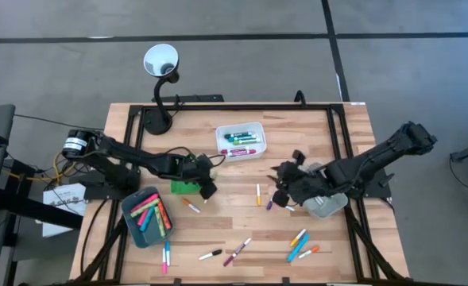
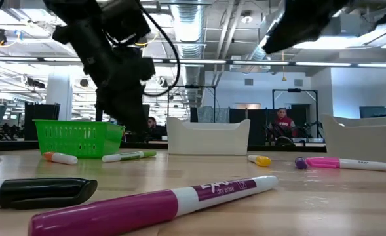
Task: Pick & Place Markers
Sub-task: Put the small light green marker pen into the gray bin
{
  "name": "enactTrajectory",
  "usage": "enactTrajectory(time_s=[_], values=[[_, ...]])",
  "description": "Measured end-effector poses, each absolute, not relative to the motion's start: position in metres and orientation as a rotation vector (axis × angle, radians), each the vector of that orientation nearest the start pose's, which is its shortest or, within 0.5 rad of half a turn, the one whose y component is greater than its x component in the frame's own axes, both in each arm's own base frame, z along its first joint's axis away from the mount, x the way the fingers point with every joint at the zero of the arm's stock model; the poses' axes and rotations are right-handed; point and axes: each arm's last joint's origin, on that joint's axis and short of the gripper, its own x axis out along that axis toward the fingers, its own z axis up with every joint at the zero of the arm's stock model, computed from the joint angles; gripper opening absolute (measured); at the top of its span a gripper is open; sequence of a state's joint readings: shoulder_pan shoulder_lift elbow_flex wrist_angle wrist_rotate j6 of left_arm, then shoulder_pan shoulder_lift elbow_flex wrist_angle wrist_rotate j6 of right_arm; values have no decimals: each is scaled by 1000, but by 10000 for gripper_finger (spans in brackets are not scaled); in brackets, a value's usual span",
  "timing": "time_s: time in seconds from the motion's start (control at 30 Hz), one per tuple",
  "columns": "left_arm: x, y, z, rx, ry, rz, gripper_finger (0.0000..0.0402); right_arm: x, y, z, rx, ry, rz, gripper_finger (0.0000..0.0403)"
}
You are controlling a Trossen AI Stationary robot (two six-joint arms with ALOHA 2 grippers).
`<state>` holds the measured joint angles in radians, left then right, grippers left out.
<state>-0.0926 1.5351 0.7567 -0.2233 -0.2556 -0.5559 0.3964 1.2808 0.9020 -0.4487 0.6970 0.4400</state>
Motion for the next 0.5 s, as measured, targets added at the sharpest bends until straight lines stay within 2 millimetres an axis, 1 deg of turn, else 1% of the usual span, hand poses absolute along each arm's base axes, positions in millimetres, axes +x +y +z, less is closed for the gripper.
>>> enactTrajectory(time_s=[0.1,0.23,0.3,0.5], values=[[281,-20,146,-345,958,394,157,252,78,247,-40,558,-288,120],[285,-25,127,-355,1049,349,161,261,68,242,5,506,-101,120],[287,-26,126,-337,1054,336,166,262,62,239,8,511,-69,120],[289,-28,127,-297,1057,323,170,262,54,235,26,547,-92,120]])
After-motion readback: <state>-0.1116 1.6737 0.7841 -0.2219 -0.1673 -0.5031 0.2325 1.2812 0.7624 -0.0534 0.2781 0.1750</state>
